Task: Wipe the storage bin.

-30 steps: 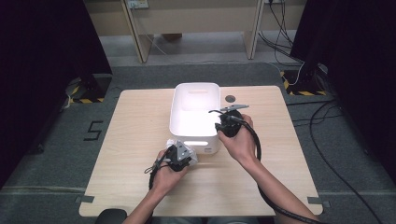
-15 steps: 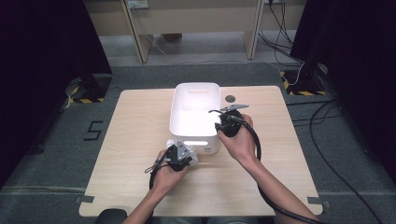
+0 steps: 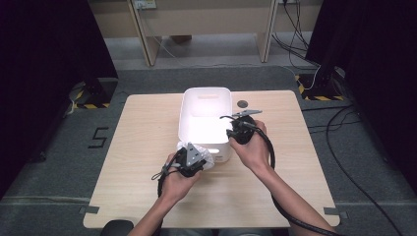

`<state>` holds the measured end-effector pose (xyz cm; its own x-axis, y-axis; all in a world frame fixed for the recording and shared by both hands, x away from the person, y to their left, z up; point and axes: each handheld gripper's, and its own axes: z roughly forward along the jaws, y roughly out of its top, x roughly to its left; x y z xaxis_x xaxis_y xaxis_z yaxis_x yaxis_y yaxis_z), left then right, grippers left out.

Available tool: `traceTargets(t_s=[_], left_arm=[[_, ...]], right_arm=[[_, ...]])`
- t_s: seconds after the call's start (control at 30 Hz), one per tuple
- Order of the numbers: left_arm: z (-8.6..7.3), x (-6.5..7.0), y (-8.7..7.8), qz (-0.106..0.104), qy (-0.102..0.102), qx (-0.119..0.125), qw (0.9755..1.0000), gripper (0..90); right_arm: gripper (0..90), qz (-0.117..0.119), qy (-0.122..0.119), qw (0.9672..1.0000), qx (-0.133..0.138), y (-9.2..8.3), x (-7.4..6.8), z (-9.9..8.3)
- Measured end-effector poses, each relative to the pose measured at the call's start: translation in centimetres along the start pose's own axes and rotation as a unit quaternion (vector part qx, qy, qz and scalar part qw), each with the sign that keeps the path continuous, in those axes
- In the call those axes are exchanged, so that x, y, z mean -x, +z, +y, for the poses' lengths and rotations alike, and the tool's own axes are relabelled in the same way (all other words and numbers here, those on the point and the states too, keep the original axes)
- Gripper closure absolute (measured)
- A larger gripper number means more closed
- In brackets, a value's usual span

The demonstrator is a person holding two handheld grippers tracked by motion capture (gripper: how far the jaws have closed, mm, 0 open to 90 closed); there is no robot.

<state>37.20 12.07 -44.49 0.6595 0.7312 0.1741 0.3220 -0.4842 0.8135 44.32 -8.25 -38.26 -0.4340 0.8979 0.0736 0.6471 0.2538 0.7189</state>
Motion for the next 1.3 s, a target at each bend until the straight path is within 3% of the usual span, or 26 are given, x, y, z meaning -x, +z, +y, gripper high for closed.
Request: traceTargets(t_s=[0.27,0.47,1.3], left_arm=[[0.8,0.0,-0.5,0.006,0.009,0.013,0.9999,75.0],[1.4,0.3,-1.1,0.005,0.004,0.023,0.9997,75.0],[1.5,0.4,-0.8,0.007,0.013,0.015,0.9998,75.0]], right_arm=[[72.5,-0.001,0.0,1.0,-0.001,0.0,0.0,0.0],[72.5,-0.001,-0.002,1.0,0.0,0.0,0.0,0.0],[72.5,-0.001,-0.003,1.0,0.0,0.0,-0.1,0.0]])
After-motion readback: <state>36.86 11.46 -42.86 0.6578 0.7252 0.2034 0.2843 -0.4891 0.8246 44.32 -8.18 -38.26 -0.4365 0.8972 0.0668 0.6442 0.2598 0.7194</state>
